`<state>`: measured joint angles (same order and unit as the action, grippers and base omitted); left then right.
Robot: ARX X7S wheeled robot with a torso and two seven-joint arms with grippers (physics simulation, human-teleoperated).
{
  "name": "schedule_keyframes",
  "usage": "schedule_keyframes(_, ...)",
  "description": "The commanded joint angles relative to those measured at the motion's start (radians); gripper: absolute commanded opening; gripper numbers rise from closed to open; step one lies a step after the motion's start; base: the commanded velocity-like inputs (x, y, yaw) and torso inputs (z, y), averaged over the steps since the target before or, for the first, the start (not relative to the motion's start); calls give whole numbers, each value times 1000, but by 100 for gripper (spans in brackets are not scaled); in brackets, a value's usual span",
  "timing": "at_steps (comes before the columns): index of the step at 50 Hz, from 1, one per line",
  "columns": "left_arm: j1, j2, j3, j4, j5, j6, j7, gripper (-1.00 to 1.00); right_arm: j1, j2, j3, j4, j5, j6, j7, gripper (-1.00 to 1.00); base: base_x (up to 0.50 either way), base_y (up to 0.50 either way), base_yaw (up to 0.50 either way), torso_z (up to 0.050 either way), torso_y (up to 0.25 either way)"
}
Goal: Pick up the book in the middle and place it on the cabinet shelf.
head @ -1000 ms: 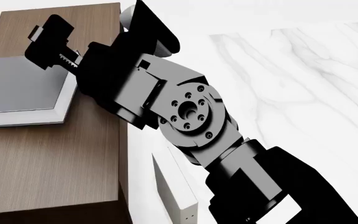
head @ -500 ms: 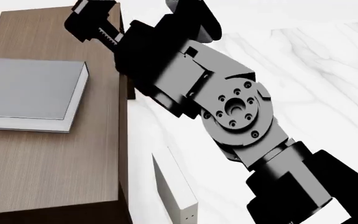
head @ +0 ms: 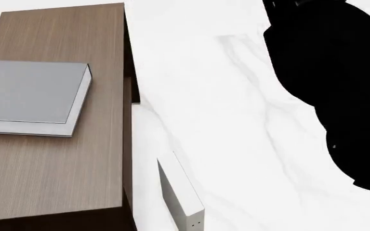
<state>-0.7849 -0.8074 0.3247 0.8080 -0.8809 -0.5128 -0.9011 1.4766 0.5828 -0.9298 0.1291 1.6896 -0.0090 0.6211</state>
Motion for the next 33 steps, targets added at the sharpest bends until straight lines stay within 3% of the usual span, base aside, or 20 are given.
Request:
schedule_keyframes(1,-498,126,71,-266,34,-132,134,100,134,115,16,-36,-150,-4,64,100,0,0,0,0,0)
schedule_keyframes(7,-747,228,160,-518,160,-124,253,100,280,108,-43,33,-250,103,40,100,0,0,0,0,0)
schedule_keyframes(10,-836,262,235,-632,271,-79,312,100,359,105,-115,53,-372,177,82,100,0,0,0,0,0)
schedule_keyframes(18,-1003,396,288,-1008,380,63,439,100,496,68,-162,124,-464,262,39,100,0,0,0,0,0)
schedule_keyframes(33,-1133,474,328,-1280,456,178,541,100,522,64,-173,151,-510,271,39,100,0,0,0,0,0)
